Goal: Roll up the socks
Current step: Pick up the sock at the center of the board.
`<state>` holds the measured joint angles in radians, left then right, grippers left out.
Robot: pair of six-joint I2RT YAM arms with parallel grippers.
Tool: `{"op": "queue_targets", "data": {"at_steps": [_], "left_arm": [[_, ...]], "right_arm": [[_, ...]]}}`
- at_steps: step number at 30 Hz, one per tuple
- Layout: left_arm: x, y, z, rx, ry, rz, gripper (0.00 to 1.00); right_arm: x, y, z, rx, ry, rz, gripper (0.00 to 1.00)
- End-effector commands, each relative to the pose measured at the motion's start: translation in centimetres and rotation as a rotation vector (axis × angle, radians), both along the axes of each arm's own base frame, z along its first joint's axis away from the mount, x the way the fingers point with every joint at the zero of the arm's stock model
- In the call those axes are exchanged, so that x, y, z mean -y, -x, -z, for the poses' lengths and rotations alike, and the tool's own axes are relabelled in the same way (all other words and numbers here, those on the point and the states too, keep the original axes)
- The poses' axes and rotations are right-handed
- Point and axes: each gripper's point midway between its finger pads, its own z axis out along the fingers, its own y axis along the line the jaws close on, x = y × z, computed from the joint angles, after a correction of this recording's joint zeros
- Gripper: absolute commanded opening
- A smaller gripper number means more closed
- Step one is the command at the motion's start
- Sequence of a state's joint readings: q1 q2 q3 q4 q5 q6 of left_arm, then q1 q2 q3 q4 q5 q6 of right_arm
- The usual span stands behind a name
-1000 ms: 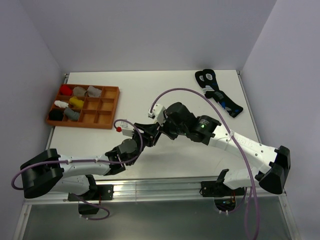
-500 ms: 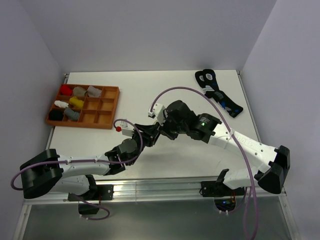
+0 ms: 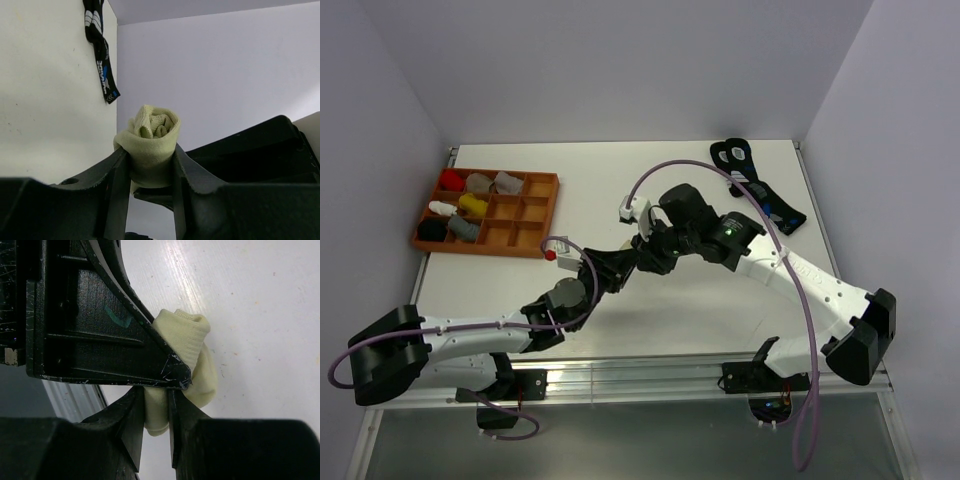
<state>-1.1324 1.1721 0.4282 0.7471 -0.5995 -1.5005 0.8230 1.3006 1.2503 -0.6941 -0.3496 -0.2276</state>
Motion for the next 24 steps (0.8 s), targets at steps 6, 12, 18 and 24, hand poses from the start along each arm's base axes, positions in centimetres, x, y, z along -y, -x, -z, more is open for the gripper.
{"op": "queue_targets", "data": {"at_steps": [6,12,18,24], "left_arm": [[0.0,0.4,-3.0,0.102,-0.043,0.025,0.0],[-0.7,0.1,-2.5,0.067,-0.134,0.001,0.0],[-2.3,-0.7,-2.8,0.057,-0.165,-0.041,0.0],[-3.8,-1.3,-3.5,0.077,-0.188,-0.077,0.0]], "right_arm": [[-2.6,3.4,-2.6,-0.133,-0.141,-0.165,0.03],[-2.0,1.7,-2.7,-0.07,-0.106,-0.088,0.25],[-0.7,0.0,-3.2,0.028,-0.066,-0.022,0.48],[0.6,-0.1,-2.4,0.051,-0.016,-0.002,0.52]]}}
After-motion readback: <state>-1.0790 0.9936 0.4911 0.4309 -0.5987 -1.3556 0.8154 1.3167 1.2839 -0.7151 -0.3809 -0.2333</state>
